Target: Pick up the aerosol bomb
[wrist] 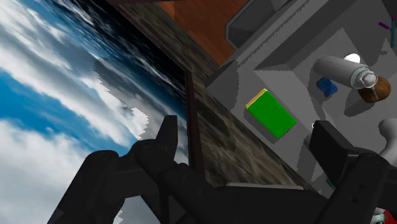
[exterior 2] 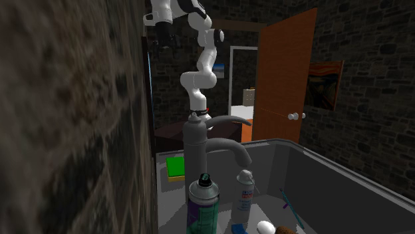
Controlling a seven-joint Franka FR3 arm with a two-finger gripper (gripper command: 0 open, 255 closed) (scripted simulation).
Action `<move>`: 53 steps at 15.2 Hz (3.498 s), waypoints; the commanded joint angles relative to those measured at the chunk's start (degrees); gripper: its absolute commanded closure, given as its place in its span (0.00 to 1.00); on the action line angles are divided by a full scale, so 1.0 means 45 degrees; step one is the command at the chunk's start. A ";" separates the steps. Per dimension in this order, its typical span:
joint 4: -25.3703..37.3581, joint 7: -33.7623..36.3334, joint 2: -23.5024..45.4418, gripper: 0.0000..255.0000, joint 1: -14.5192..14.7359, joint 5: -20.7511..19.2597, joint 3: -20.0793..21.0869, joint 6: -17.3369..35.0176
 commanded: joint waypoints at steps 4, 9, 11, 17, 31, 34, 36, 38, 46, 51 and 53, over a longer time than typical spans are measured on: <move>-0.0767 0.0854 0.0032 0.00 0.0191 0.0403 0.0830 0.0923; -0.1702 0.2274 0.0524 0.00 0.0547 0.1067 0.2264 0.2558; -0.1949 0.2848 0.0882 0.00 0.0684 0.1306 0.2852 0.3245; -0.2230 0.4641 0.2509 0.00 0.0965 0.1777 0.4659 0.5378; -0.0233 1.0824 0.9188 0.00 0.0209 -0.1373 0.8850 0.9740; 0.0712 1.2879 1.1130 0.00 0.0379 -0.3406 0.9121 1.0120; 0.1458 1.4167 1.2410 0.00 0.0833 -0.4732 0.8939 1.0184; 0.2280 1.5256 1.3615 0.00 0.1474 -0.5848 0.8564 1.0146; 0.6202 1.7801 1.7893 0.00 0.4213 -0.8334 0.6870 0.9512; 0.6899 1.8136 1.8830 0.00 0.4702 -0.8719 0.6469 0.9670; 0.6960 1.8239 1.9085 0.00 0.4796 -0.8866 0.6339 0.9856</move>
